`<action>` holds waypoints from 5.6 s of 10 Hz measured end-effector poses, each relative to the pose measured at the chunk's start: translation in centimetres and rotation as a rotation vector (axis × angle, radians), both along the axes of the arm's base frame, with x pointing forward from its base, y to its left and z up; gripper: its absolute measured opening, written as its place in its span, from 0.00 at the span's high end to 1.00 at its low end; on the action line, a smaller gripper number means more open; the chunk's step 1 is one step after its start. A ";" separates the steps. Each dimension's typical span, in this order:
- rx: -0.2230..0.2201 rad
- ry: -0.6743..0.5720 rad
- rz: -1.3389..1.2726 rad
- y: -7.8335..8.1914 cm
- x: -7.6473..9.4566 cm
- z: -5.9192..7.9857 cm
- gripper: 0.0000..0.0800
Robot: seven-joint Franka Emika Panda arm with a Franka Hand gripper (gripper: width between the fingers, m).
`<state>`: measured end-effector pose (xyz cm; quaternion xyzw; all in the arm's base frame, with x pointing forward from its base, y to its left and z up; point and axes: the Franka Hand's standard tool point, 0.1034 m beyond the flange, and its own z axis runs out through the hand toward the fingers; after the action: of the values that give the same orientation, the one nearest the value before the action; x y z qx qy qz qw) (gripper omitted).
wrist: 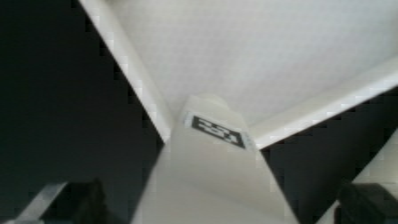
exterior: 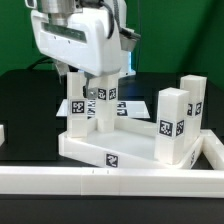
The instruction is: Assemble desk
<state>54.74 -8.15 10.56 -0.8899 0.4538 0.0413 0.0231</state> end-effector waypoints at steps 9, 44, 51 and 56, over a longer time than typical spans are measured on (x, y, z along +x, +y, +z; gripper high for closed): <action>-0.032 -0.023 0.784 -0.7 0.2 0.1 0.19; -0.011 -0.003 -0.134 -0.4 0.1 -0.6 0.19; -0.052 0.001 0.399 -0.3 0.2 -0.5 0.19; -0.051 -0.011 0.755 0.6 0.2 -0.9 0.19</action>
Offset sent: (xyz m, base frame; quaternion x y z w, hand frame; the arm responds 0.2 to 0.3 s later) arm 0.0023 -0.0049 -0.0028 -0.0251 0.0245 -0.2870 0.9573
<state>54.92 -7.53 9.70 -0.9950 0.0945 0.0308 -0.0132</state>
